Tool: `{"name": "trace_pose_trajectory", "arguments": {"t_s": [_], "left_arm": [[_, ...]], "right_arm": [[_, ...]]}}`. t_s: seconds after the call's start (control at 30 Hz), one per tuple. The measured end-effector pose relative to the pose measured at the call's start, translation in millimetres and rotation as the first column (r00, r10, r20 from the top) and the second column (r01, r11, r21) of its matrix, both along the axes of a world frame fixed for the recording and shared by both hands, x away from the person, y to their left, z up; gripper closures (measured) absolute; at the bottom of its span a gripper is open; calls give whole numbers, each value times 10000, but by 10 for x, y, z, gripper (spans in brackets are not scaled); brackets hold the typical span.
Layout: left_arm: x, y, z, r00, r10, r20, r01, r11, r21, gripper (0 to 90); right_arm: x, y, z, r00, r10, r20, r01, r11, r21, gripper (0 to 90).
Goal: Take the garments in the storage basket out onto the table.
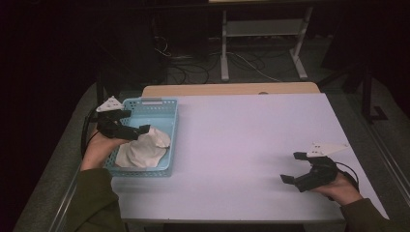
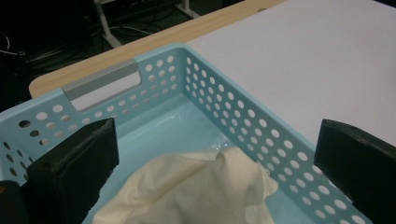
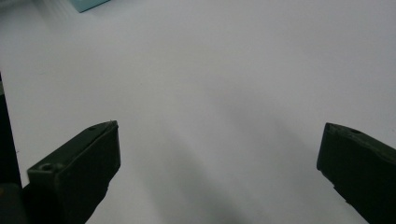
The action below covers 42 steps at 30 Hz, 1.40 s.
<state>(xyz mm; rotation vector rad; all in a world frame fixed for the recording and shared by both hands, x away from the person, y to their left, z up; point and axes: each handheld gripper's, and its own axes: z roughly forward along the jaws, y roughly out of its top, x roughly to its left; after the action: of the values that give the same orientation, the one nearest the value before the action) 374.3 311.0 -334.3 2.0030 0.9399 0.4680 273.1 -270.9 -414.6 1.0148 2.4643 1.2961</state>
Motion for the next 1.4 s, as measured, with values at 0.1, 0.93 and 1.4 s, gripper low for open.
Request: {"name": "trace_pose_trajectory", "arguments": {"t_s": [0.1, 0.93, 1.4], "left_arm": [[-5, -13, -9, 10000, -41, -72, 42, 10000, 26, 0], [-25, 20, -97, 9982, -178, -576, 217, 9976, 664, 0], [4, -40, -152, 9956, -267, -899, 378, 9916, 1234, 0]], "right_arm": [[4, 2, 0, 10000, -15, 4, 15, 10000, 13, 0], [3, -14, -1, 10000, 16, 43, -16, 10000, 45, 0], [5, -10, -4, 10000, 60, 48, -60, 10000, 31, 0]]}}
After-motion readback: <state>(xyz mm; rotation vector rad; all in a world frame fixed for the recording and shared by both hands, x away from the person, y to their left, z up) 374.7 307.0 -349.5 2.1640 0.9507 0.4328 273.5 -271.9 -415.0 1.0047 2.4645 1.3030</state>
